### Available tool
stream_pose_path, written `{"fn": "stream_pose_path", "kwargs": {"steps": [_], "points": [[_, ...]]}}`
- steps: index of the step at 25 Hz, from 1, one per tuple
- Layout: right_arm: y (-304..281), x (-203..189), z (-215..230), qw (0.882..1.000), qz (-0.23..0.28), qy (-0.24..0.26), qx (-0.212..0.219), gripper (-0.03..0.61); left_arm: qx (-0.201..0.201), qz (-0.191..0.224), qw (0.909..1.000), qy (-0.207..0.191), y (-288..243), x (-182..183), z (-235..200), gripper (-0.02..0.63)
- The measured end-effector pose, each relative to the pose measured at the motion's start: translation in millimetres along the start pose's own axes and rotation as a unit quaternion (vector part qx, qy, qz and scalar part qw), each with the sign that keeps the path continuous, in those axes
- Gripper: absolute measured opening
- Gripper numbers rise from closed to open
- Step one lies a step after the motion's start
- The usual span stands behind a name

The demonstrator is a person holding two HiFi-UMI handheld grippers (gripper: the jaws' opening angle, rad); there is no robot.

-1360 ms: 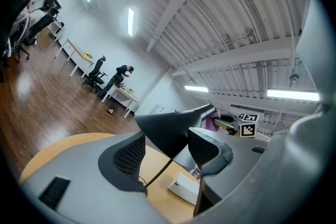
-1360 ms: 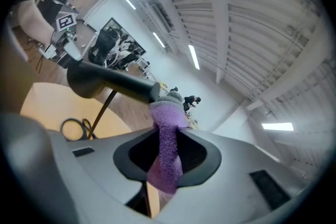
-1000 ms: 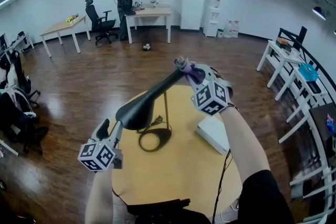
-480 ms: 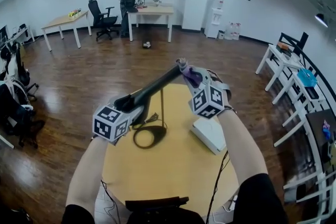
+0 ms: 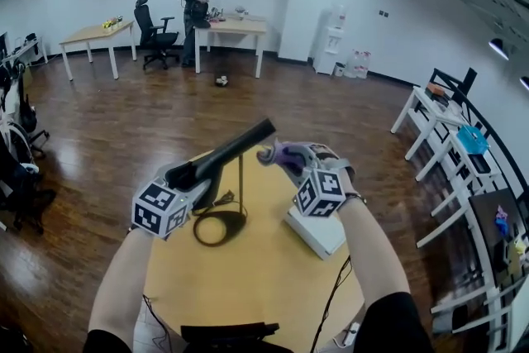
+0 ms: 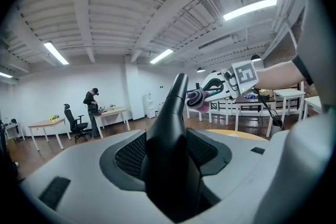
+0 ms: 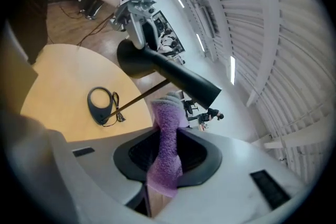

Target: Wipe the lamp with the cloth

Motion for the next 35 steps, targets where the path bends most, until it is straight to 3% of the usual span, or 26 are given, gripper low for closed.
{"fn": "stream_pose_path", "kwargs": {"steps": [4, 8, 13, 19, 26, 28, 30, 35], "points": [[-5.6, -17.0, 8.1, 0.995, -0.037, -0.065, -0.059, 0.089, 0.0, 0.004, 1.0, -0.003, 2.9, -3.1, -1.6, 0.233], [9.5, -18.5, 53.3, 0.976, 0.0, -0.173, -0.129, 0.089, -0.003, 0.009, 1.0, 0.0, 2.9, -3.7, -0.9, 0.23], [16.1, 15.0, 80.9, 0.937, 0.116, -0.314, -0.102, 0.089, -0.01, 0.008, 0.9999, 0.009, 2.2, -1.8, -3.5, 0.224], [1.3, 16.6, 45.0, 0.933, 0.111, -0.323, -0.115, 0.087, -0.012, 0.012, 0.9998, 0.008, 3.9, -2.9, -3.1, 0.221], [-15.3, 8.8, 19.9, 0.906, 0.103, -0.404, -0.078, 0.087, -0.007, 0.014, 0.9999, -0.006, 8.5, -10.8, -5.3, 0.216], [-22.5, 5.2, 14.5, 0.882, 0.11, -0.456, -0.052, 0.088, -0.008, 0.016, 0.9998, -0.002, 8.9, -14.0, -5.1, 0.215], [-27.8, 2.6, 13.5, 0.841, 0.137, -0.523, -0.022, 0.088, -0.008, 0.017, 0.9998, 0.001, 8.5, -14.1, -3.6, 0.213], [-32.6, 6.3, 15.3, 0.7, 0.239, -0.67, 0.066, 0.088, -0.009, 0.02, 0.9997, -0.007, 8.7, -14.4, -0.2, 0.209]]}}
Point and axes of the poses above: the fingertips, and each gripper's own axes: y backward along the fingers, z to its right, x out of its top, the point moved 7 cm from there along y, backward along the fingers, and after that the axes turned 1 degree about -z, right-handed, at the moved point
